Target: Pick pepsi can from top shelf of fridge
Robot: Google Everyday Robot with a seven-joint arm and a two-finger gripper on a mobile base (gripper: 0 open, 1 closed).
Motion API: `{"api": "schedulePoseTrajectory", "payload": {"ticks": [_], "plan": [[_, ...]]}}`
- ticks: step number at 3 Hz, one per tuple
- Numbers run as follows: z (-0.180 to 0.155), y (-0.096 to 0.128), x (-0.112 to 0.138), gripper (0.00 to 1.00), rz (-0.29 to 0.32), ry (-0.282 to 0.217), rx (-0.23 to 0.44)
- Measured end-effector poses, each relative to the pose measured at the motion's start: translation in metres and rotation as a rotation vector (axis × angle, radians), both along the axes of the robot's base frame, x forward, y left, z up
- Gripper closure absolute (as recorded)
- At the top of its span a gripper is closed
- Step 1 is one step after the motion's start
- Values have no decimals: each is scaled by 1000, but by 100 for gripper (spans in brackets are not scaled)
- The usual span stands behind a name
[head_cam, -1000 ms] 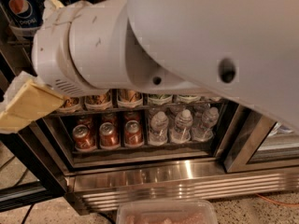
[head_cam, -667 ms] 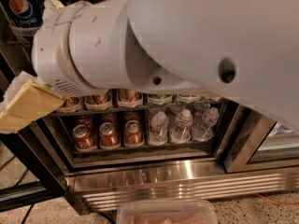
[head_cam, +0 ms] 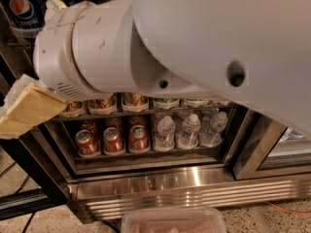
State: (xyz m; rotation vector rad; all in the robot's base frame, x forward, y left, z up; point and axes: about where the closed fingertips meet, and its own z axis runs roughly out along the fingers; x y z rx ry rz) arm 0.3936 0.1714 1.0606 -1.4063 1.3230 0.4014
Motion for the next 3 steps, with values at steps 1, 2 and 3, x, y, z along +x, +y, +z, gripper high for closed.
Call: {"api": "schedulePoseTrajectory", "payload": {"ticks": [1, 2, 3], "plan": [[1, -13, 24, 0, -100, -24, 17], [11, -16, 33, 0, -144, -55, 35], [11, -16, 33, 0, -144, -55, 35]]}}
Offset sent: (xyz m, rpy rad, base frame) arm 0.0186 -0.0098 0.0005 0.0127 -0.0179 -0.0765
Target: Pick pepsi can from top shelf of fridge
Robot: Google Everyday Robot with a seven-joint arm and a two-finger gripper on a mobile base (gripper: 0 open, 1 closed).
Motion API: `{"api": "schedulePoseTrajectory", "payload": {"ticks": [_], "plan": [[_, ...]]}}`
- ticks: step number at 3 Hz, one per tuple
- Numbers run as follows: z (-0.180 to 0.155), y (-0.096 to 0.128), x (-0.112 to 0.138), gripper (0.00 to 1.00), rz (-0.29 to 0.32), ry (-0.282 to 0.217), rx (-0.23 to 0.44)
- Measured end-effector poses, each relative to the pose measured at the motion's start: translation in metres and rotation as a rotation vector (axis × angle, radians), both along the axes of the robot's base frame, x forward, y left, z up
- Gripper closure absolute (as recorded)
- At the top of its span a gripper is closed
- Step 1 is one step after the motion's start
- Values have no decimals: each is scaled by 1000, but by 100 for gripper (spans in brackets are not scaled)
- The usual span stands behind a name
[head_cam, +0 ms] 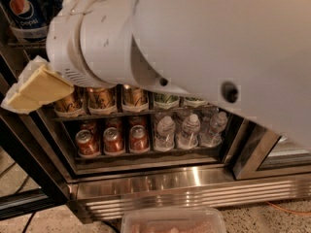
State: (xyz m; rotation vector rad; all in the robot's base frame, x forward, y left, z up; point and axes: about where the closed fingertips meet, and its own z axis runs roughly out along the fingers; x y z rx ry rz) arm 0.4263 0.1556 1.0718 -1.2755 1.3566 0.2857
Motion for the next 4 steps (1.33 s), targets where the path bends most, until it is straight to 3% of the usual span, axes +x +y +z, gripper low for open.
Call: {"api": "schedulePoseTrajectory", "payload": {"ticks": [2, 3, 4], "plan": [[0, 0, 0, 0, 0, 0, 0], [4, -12, 17, 0, -105, -46, 34], [5, -12, 17, 0, -105, -46, 34]]}}
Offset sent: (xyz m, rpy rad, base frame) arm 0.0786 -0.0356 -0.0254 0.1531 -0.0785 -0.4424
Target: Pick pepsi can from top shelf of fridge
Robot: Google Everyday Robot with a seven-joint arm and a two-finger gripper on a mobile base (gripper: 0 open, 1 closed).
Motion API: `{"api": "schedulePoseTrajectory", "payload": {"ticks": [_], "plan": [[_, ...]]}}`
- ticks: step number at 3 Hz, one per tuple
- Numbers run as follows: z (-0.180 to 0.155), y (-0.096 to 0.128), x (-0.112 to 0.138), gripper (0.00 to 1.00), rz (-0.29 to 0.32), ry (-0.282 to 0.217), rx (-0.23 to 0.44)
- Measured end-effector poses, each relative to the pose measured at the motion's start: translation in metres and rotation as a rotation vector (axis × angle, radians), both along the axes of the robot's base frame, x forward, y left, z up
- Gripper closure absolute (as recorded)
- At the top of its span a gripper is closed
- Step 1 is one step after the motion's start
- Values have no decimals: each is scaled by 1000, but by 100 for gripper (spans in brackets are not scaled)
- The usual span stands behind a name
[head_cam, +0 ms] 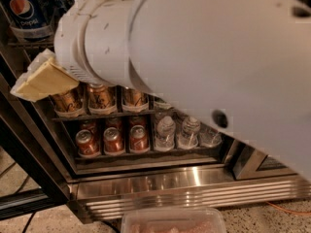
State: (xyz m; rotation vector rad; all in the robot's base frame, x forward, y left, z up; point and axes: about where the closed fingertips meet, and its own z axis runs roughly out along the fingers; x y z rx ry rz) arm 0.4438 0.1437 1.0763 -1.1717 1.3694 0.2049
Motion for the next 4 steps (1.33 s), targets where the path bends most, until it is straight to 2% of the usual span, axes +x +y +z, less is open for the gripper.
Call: {"api": "schedulePoseTrajectory", "payload": {"ticks": [2, 3, 4], "plan": [[0, 0, 0, 0, 0, 0, 0], [-4, -21, 12, 0, -107, -14, 26], [5, -36, 20, 0, -178, -34, 70]]}}
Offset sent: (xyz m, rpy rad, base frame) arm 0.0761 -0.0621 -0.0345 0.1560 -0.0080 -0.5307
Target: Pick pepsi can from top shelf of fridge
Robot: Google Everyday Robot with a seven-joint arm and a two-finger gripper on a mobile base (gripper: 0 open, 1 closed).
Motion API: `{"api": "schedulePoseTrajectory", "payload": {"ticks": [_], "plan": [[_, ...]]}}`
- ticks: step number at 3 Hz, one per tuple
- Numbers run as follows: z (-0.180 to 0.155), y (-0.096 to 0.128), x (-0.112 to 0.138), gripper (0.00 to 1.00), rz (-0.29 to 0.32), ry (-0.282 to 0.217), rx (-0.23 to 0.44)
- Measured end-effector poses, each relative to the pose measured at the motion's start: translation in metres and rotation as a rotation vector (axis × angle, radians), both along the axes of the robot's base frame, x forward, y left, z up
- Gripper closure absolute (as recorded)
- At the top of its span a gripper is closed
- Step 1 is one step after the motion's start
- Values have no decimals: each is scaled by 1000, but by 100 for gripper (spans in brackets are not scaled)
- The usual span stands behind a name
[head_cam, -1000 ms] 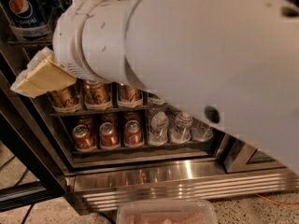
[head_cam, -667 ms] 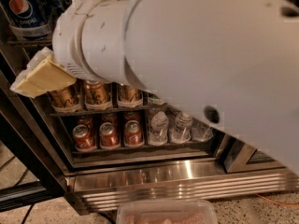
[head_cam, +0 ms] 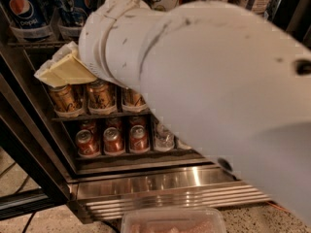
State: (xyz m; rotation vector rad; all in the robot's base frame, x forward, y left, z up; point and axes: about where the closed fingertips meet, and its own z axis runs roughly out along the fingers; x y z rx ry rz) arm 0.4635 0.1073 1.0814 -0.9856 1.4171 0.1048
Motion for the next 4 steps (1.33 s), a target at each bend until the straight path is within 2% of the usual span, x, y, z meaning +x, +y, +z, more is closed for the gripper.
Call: {"api": "schedulePoseTrajectory", "payload": {"ticks": [1, 2, 3, 4], "plan": [[0, 0, 0, 0, 0, 0, 0], [-1, -12, 6, 0, -68, -33, 21], [-17, -40, 14, 0, -202, -56, 76], [-32, -57, 15, 0, -319, -48, 139]]}}
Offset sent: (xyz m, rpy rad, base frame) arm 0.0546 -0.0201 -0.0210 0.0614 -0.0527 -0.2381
